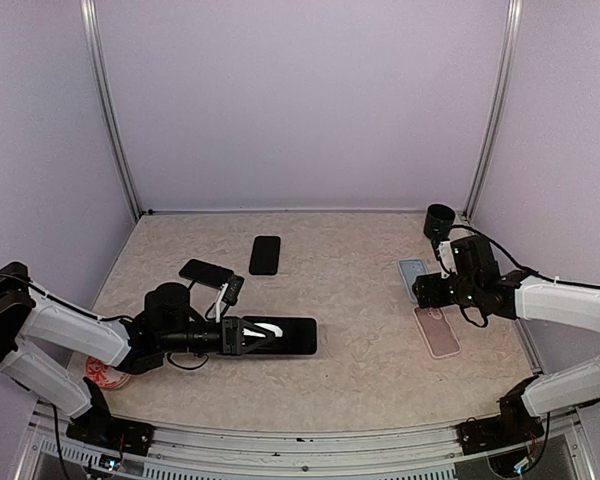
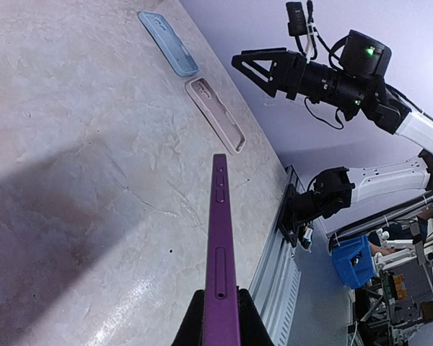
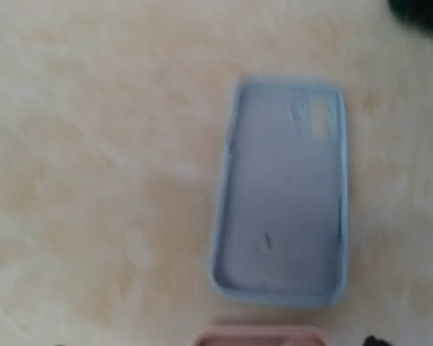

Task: Put the phone into the phone case
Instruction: Move the phone case to the center of the board.

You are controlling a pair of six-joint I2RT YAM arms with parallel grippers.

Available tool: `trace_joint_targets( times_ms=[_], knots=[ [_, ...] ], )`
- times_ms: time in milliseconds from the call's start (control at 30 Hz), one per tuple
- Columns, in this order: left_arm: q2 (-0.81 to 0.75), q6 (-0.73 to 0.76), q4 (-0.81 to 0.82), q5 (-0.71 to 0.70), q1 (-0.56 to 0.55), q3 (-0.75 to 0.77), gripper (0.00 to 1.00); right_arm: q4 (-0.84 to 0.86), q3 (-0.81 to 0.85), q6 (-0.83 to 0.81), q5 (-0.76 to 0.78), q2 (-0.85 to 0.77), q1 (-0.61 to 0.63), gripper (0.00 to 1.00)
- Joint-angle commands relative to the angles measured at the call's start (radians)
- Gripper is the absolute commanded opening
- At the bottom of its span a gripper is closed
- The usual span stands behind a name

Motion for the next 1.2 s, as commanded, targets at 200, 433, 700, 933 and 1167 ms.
trace_joint_targets(
  times_ms=[200, 433, 700, 933, 1167],
  knots=[
    [-0.028, -0.004, 0.061, 0.002, -0.012, -0.028, 0.0, -0.065, -0.062, 0.174, -0.074, 0.073, -0.085, 0.92],
    [-0.034, -0.008, 0.068, -0.01, -0.012, -0.034, 0.0, -0.004, -0.14, 0.238, -0.174, 0.054, -0.17, 0.89],
    [0.006, -0.019, 0.095, 0.001, -0.012, -0.013, 0.0, 0.035, -0.179, 0.265, -0.289, 0.053, -0.193, 0.9],
    [0.042, -0.027, 0.104, 0.007, -0.012, 0.008, 0.0, 0.084, -0.254, 0.304, -0.387, -0.016, -0.193, 0.86],
    [0.07, -0.031, 0.106, 0.013, -0.01, 0.034, 0.0, 0.092, -0.317, 0.342, -0.457, -0.103, -0.181, 0.83]
  ],
)
